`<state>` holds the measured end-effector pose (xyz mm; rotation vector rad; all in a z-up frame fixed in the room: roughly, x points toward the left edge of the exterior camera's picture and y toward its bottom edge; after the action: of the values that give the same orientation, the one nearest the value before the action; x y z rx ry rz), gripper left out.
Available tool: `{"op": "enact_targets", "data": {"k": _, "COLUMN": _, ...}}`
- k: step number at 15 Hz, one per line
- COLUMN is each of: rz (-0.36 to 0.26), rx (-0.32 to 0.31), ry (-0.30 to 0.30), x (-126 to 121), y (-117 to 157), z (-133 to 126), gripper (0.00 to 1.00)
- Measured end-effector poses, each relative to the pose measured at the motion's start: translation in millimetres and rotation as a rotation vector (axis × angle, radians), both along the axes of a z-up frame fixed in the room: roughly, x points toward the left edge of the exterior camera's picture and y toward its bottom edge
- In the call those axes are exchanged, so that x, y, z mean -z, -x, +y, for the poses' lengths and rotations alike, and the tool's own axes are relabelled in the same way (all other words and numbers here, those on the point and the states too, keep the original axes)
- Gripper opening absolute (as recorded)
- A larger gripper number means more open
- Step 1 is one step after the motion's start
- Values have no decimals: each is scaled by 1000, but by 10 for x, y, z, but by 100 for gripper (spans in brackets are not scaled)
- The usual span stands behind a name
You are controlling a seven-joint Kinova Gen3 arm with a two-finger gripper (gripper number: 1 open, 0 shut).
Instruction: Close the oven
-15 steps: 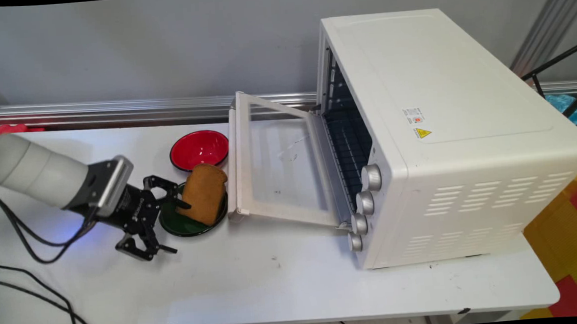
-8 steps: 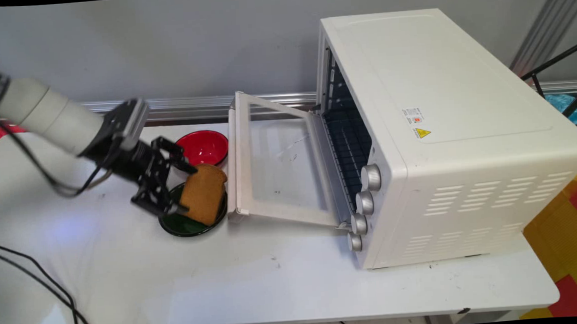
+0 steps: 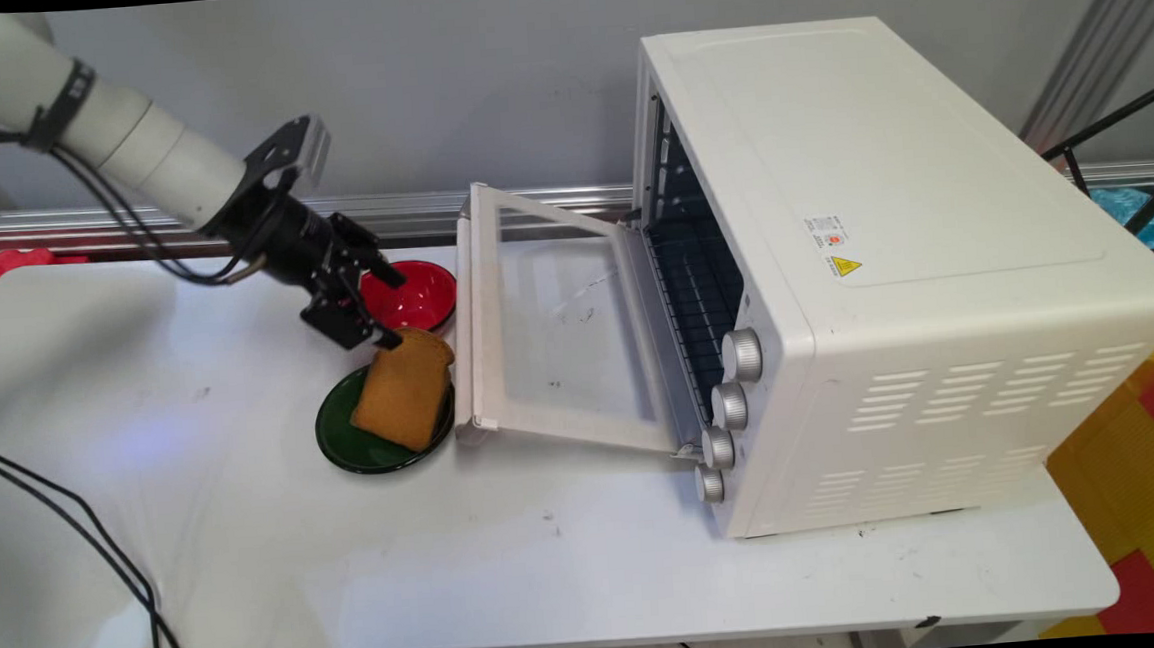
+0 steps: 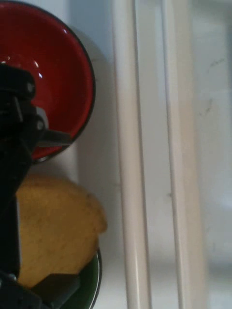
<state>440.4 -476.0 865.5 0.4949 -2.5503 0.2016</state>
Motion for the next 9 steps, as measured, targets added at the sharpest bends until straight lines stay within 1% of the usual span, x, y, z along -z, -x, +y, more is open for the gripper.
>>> {"op": "enact_targets", "data": {"k": 4, "rz": 16, "rx": -30, "ry": -25, "x": 37, "y": -78, "z": -297, "gripper": 100}}
{"op": "enact_targets", "data": {"k": 7, "rz": 30, "rx": -33, "ry": -39, "x": 77, "y": -86, "z": -430, "gripper": 100}}
{"op": "enact_targets", "data": {"k": 8, "rz": 32, "rx": -33, "ry": -40, "x": 82, "y": -87, "z": -451, "gripper": 0}}
{"op": "enact_targets", "data": {"k": 9, "rz": 36, "rx": -32, "ry": -41, "x": 90, "y": -87, "z": -483, "gripper": 0}}
